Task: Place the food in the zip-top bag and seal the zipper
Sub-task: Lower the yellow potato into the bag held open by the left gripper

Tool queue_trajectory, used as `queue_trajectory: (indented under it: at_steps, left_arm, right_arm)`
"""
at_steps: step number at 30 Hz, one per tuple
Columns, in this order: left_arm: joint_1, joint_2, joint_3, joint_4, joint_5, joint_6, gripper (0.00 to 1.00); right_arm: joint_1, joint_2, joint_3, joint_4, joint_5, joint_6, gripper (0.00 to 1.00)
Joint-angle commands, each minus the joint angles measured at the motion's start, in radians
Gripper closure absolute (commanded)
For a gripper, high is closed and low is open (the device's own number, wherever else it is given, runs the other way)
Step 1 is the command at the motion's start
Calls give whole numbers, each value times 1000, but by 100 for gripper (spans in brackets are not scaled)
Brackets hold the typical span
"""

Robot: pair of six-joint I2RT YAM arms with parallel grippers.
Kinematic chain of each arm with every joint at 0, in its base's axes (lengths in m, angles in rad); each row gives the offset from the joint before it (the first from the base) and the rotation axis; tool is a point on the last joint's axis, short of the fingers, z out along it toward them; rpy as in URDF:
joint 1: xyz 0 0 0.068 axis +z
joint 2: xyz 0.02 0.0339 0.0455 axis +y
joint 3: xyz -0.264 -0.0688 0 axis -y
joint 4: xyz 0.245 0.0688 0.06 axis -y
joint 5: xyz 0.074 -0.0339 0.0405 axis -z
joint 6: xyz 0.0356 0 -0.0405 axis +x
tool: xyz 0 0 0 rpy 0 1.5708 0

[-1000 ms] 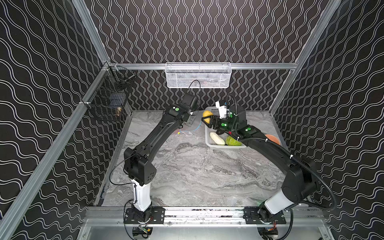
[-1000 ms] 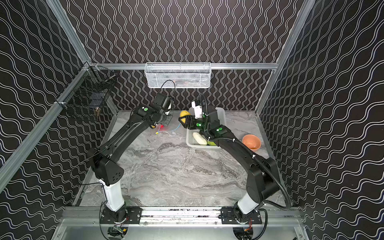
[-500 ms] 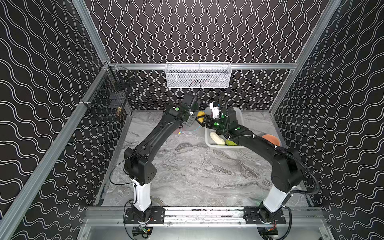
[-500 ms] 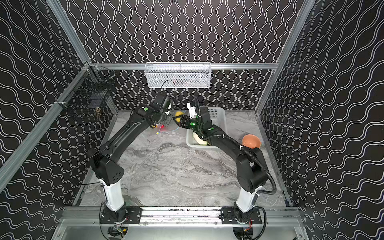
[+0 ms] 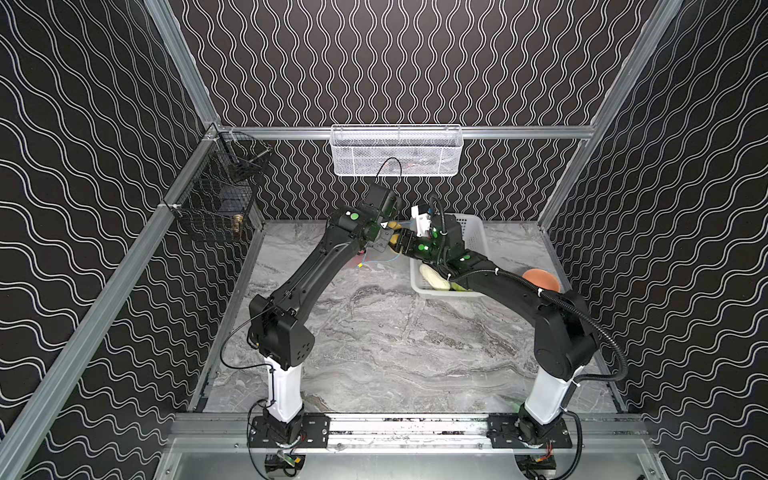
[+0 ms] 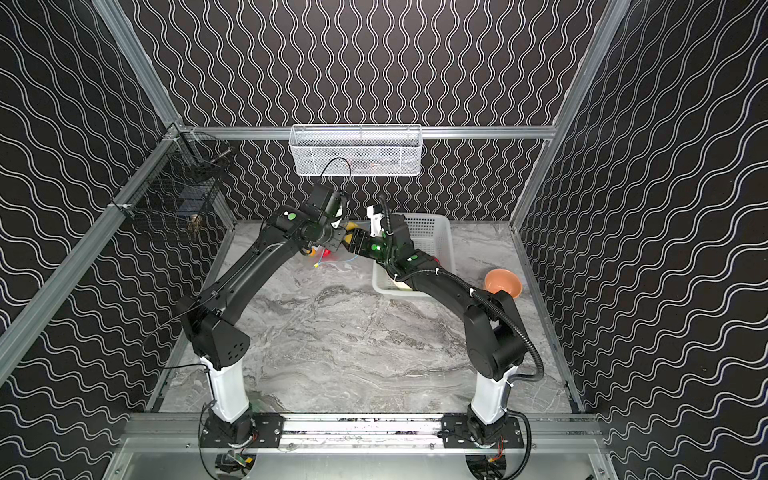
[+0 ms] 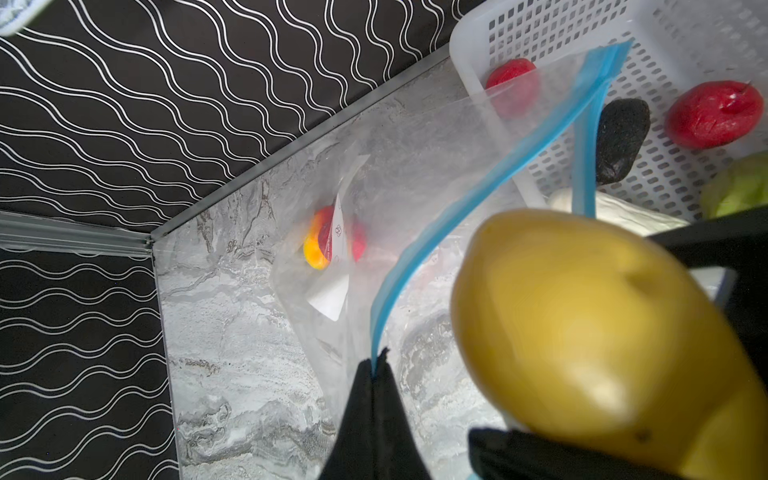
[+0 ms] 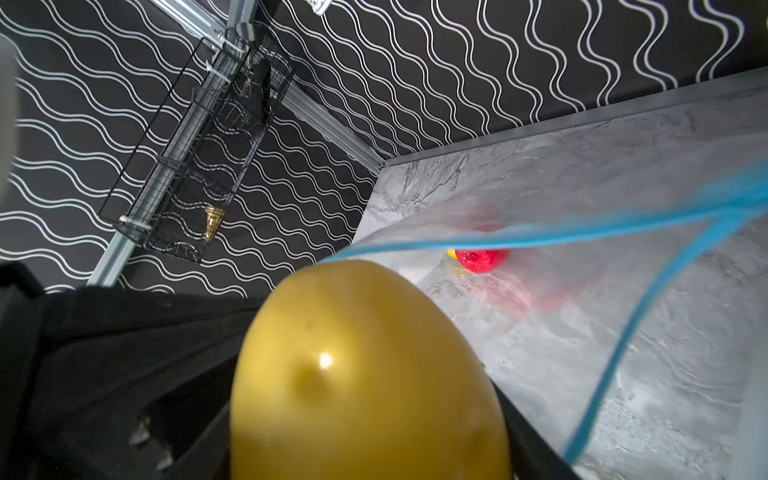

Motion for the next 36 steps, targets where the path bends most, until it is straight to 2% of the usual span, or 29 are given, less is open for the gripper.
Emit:
queue_trajectory:
  at_steps: [1,11,25,27,30,36]
  left_arm:
    - [0,-5,5,-2,6,-18,100]
    - [0,-5,35,-10,-2,-17,100]
    - [0,1,49,-19,8,-21,100]
    - [0,-3,45,-16,6,-18,100]
    - [0,-2,47,-17,7,-18,100]
    - [0,-3,44,-15,13,-20,100]
  right_arm:
    - [5,6,11,6,49,13,51]
    - [9,46,25,-18,58,16,51]
    - [24,134,199,-229,122,-33,46]
    - [26,137,210,-234,129,-35,41]
    - [27,149,233,-254,135,-37,29]
    - [28,160,266,-280,119,-56,13]
